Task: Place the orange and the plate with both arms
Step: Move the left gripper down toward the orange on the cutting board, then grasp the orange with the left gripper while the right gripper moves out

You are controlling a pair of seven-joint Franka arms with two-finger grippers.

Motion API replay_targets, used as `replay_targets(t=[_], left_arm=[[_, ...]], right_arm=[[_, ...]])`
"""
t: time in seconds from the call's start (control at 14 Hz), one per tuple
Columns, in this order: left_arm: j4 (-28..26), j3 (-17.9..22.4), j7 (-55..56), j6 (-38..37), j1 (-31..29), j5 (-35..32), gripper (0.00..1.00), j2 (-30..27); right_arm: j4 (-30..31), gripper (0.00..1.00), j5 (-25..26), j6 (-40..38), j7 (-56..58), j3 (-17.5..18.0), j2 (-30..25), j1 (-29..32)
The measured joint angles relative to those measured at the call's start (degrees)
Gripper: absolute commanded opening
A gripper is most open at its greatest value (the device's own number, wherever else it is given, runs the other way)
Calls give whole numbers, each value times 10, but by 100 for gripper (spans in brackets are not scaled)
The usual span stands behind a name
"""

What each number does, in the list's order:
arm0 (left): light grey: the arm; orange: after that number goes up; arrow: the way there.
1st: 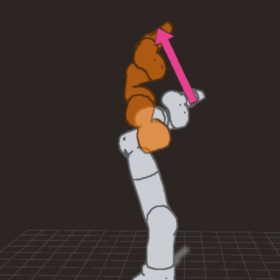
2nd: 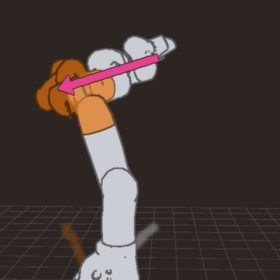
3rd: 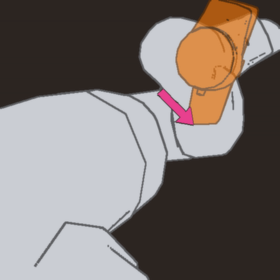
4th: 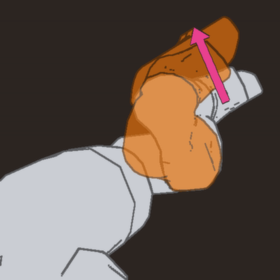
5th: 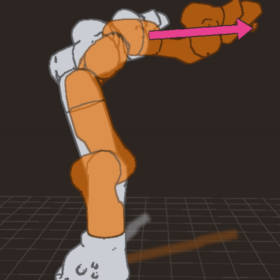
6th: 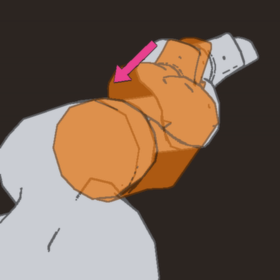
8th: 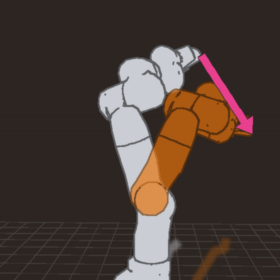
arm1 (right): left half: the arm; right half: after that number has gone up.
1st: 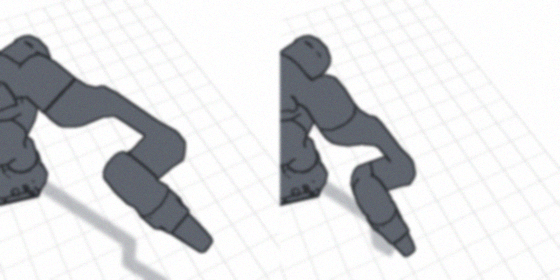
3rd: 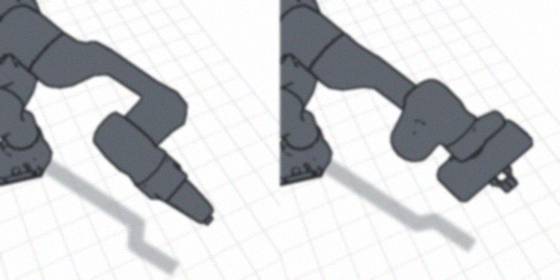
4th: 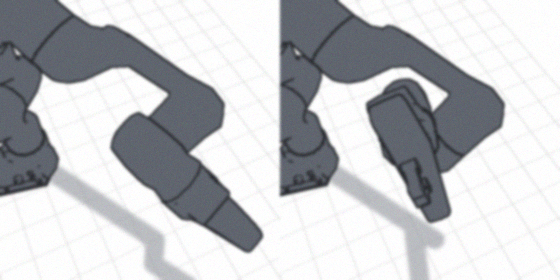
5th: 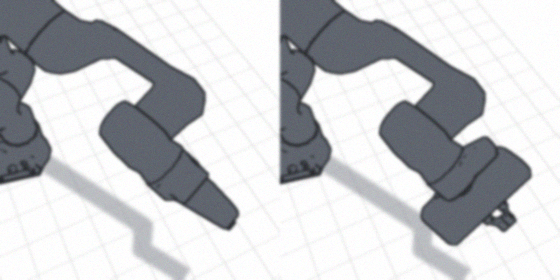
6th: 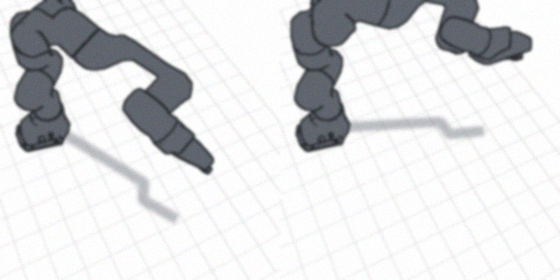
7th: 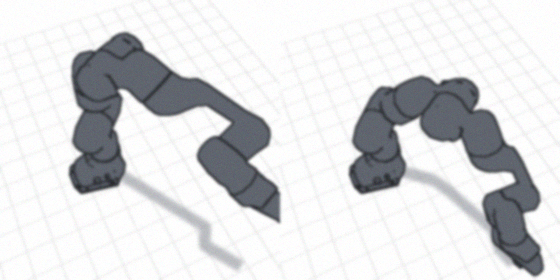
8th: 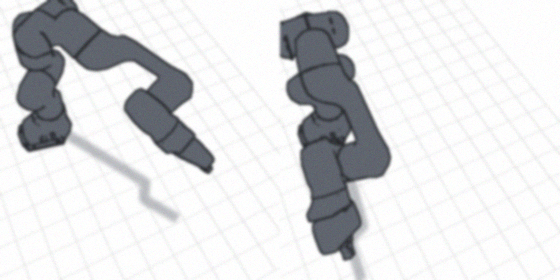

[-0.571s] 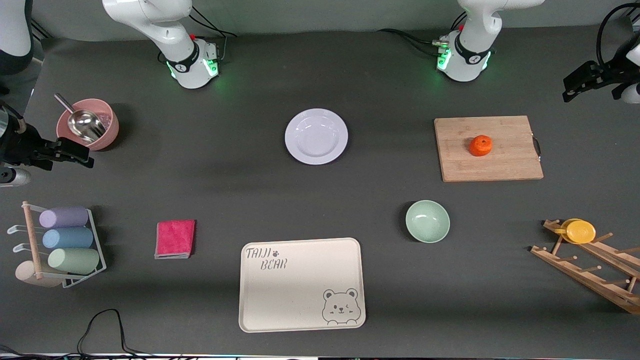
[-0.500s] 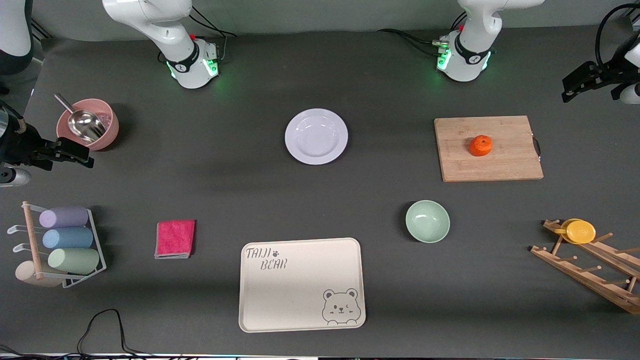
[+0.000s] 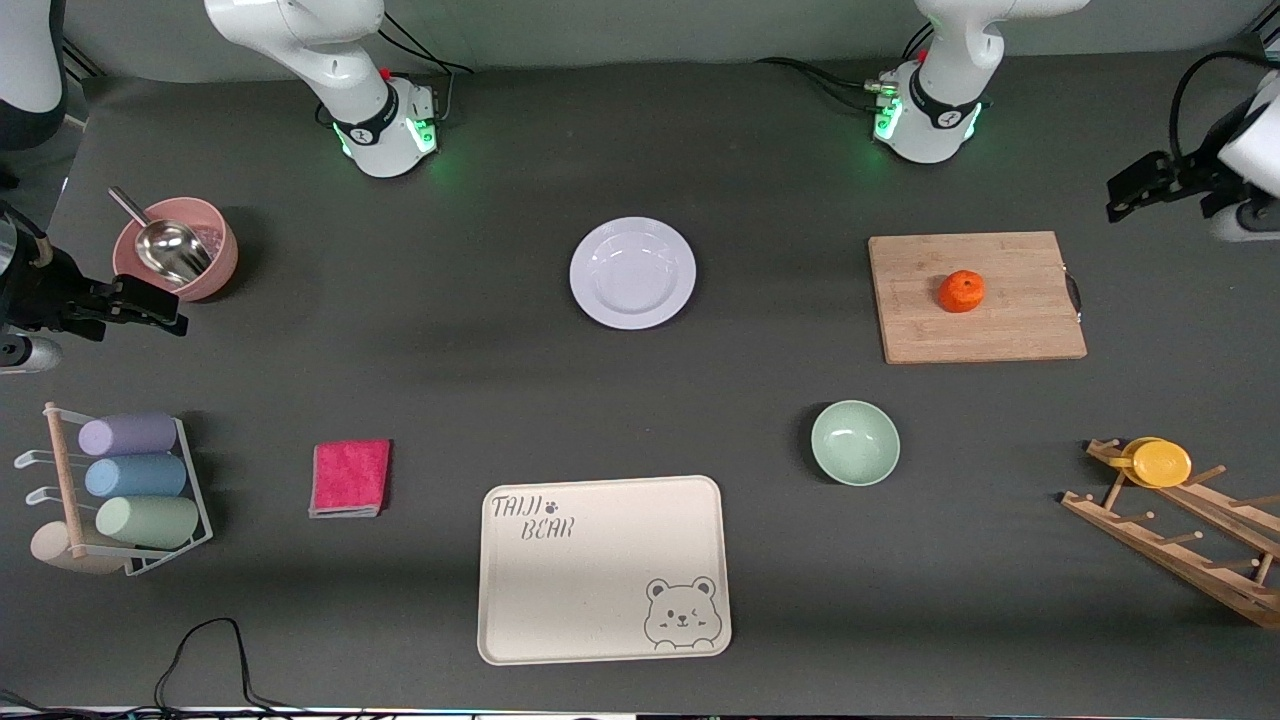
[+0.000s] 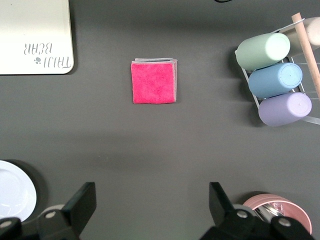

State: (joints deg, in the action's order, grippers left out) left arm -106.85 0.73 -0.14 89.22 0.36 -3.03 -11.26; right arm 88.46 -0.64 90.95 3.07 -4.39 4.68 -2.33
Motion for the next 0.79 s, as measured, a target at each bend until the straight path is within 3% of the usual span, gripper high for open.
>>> replay_targets(t=[0.43,0.79], left_arm=[[-243,3,1,223,0,1,100,-35],[-428,3,20,456,0,6,100,-34]], right_arm=[[0,100,0,0,0,0,0,0],[0,100,0,0,0,0,0,0]])
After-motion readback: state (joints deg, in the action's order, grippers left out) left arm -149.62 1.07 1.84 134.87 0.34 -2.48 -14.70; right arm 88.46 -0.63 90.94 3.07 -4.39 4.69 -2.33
